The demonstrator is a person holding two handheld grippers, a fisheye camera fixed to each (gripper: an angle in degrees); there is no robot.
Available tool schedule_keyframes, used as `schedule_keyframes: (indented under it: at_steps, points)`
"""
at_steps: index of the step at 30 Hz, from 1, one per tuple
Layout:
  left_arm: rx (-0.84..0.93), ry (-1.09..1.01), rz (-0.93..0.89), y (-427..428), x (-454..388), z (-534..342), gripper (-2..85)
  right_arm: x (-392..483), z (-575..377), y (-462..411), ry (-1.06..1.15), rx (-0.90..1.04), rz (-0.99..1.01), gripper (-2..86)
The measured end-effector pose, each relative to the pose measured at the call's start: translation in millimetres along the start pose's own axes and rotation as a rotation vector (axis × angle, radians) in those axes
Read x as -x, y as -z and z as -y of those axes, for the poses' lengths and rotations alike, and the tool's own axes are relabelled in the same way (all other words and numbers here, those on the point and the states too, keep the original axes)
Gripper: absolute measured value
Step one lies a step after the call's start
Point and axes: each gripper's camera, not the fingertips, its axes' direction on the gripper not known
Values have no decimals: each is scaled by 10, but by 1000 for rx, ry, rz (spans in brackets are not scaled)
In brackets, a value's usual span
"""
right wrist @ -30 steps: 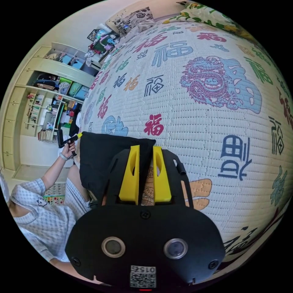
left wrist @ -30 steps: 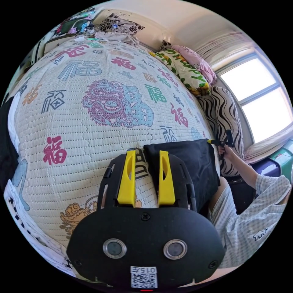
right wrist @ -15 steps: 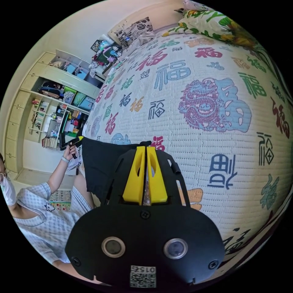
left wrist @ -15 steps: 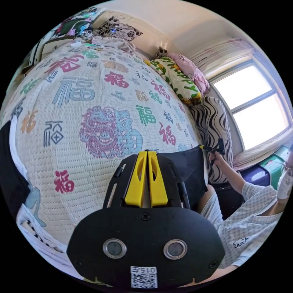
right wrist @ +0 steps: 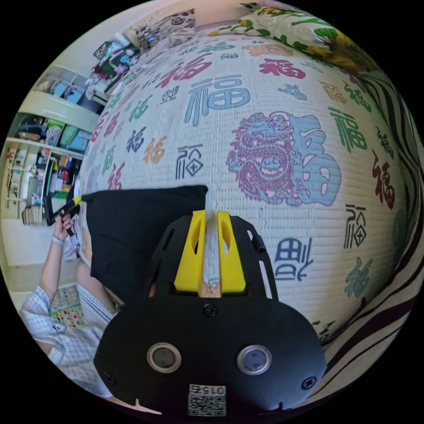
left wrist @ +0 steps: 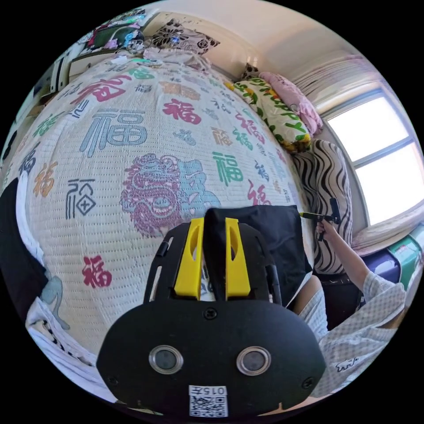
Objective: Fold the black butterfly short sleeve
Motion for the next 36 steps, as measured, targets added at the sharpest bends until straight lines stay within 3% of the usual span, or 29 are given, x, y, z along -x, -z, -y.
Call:
schedule_keyframes:
  at_steps: [6,11,15,20,31,36]
  points:
    - [89,-31,20,-23,-615,-1129,94,706,-882,44,318,-42,68,77]
    - [168,48,12,-528,-909,-1730,99,1457,-1476,-426,553,83,61,79]
    - [129,111,46,-677,-976,-1881,78,1624,-1591,-749,572,131,-23,70]
    - [116,100,29,-655,-1185,-2094,5,1581,-1684,-766,495,112,69,-2]
    - [168,59,21,-889,-1597,-2526,-4,1796,-2137,-775,599,171,-99,-10]
    - [211,52,81,-1133,-1704,-2652,2,1768,-2241,-956,518,211,-103,-6]
